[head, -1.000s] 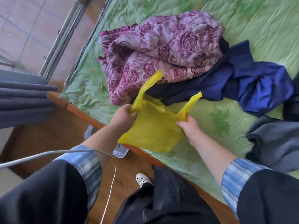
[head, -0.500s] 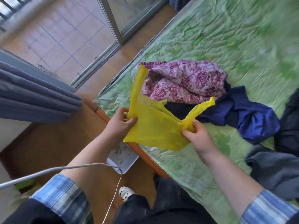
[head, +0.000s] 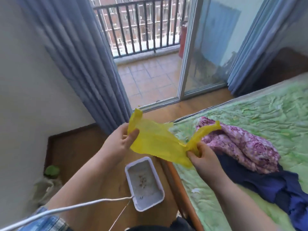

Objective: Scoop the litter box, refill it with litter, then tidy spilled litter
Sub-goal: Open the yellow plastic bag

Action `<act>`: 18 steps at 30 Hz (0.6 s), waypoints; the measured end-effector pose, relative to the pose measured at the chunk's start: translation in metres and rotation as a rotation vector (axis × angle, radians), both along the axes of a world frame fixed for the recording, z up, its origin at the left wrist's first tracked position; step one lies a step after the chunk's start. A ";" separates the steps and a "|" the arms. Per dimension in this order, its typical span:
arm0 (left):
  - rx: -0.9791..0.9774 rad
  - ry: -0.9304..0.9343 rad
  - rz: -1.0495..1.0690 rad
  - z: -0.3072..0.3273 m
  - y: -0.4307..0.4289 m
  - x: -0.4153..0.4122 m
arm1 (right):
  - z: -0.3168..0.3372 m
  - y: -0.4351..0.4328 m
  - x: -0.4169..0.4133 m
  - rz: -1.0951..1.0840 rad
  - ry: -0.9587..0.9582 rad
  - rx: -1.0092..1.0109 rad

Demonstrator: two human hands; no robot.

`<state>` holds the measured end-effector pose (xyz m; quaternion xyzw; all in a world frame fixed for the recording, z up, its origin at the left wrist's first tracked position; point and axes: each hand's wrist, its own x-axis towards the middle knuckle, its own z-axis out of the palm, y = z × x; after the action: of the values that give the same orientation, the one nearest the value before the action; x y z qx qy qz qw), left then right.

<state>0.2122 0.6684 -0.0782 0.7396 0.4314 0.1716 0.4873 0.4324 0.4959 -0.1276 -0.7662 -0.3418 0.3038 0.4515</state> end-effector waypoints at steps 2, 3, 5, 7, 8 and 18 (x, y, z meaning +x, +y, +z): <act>0.042 0.002 0.112 0.012 0.005 -0.042 | 0.008 0.022 -0.034 0.056 -0.039 -0.011; 0.055 -0.005 0.177 0.018 0.007 -0.060 | 0.012 0.032 -0.051 0.080 -0.044 -0.008; 0.068 -0.017 0.288 0.027 0.012 -0.095 | 0.019 0.052 -0.083 0.131 -0.038 0.018; 0.086 -0.030 0.365 0.033 0.017 -0.125 | 0.027 0.069 -0.110 0.185 -0.029 0.033; 0.109 -0.026 0.380 0.036 0.017 -0.139 | 0.030 0.076 -0.121 0.205 -0.009 0.045; 0.296 0.109 0.400 0.031 0.010 -0.198 | 0.043 0.125 -0.158 0.333 0.339 -0.058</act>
<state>0.0138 0.6789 -0.0472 0.7111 0.5649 0.2858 0.3060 0.2744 0.6210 -0.0845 -0.6498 -0.3738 0.5081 0.4241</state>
